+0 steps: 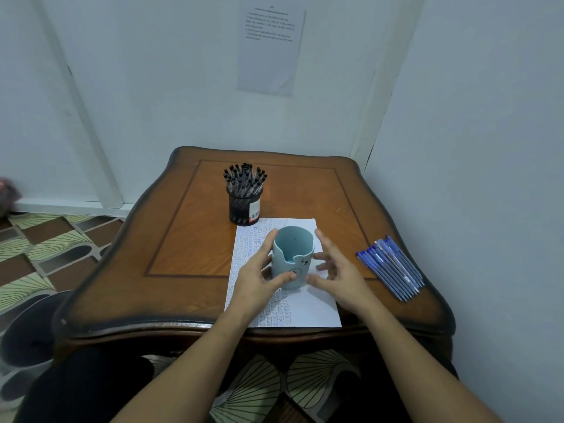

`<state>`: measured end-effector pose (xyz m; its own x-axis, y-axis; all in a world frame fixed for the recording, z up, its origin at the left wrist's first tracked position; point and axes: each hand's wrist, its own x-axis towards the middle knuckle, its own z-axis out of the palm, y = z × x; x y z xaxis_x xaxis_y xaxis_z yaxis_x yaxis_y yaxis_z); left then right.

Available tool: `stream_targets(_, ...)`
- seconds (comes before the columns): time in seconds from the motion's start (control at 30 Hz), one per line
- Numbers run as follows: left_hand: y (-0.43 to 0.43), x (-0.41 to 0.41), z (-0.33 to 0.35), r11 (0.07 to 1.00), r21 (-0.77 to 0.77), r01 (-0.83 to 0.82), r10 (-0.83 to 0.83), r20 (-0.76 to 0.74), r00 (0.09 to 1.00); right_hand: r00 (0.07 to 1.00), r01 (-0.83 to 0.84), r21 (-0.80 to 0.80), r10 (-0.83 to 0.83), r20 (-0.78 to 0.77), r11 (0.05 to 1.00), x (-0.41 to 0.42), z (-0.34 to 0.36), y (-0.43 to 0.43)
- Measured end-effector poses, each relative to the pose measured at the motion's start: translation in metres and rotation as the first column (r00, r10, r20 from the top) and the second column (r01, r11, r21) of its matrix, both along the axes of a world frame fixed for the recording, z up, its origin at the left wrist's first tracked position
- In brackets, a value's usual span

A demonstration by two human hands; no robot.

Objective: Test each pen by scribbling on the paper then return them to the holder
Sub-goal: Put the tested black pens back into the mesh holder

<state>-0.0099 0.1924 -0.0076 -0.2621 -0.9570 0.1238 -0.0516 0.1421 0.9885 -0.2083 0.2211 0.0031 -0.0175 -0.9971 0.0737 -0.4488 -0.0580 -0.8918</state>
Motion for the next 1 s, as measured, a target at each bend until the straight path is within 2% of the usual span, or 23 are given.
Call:
stream_targets(0.07, 0.0, 0.0, -0.001, 1.0, 0.012, 0.007, -0.007, -0.001, 1.0, 0.99, 0.107, -0.058, -0.112, -0.083, 0.993, -0.021, 0.012, -0.002)
stream_targets(0.13, 0.0, 0.0, -0.002, 1.0, 0.015, 0.008, -0.008, 0.004, 1.0, 0.934, 0.216, -0.094, -0.234, -0.272, 0.972, -0.052, 0.023, -0.005)
stream_targets(0.2, 0.0, 0.0, -0.002, 1.0, 0.013, 0.008, -0.008, 0.011, 1.0, 0.805, 0.306, 0.007, -0.255, -0.536, 0.952, -0.089, 0.026, -0.007)
stream_targets(0.23, 0.0, 0.0, -0.002, 1.0, 0.011, 0.007, -0.007, 0.014, 1.0, 0.754, 0.342, 0.102, -0.208, -0.622, 0.934, -0.106, 0.026, -0.007)
stream_targets(0.27, 0.0, 0.0, -0.002, 1.0, 0.009, 0.006, -0.006, 0.017, 1.0, 0.744, 0.358, 0.2, -0.149, -0.651, 0.912, -0.121, 0.023, -0.006)
stream_targets(0.33, -0.001, 0.0, -0.003, 1.0, 0.009, 0.006, -0.006, 0.017, 1.0, 0.777, 0.346, 0.3, -0.093, -0.622, 0.889, -0.137, 0.018, -0.001)
stream_targets(0.47, -0.002, -0.002, -0.004, 1.0, 0.007, 0.001, -0.001, 0.018, 1.0, 0.743, 0.389, 0.153, -0.211, -0.635, 0.908, -0.136, 0.006, 0.0)
stream_targets(0.57, -0.001, -0.002, -0.004, 1.0, 0.01, 0.003, -0.003, 0.014, 1.0, 0.738, 0.363, 0.114, -0.211, -0.641, 0.925, -0.127, 0.004, -0.003)
stream_targets(1.0, -0.002, -0.002, -0.005, 1.0, 0.007, 0.003, -0.003, 0.002, 1.0, 0.71, 0.254, 0.24, -0.012, -0.704, 0.937, -0.089, 0.009, -0.025)
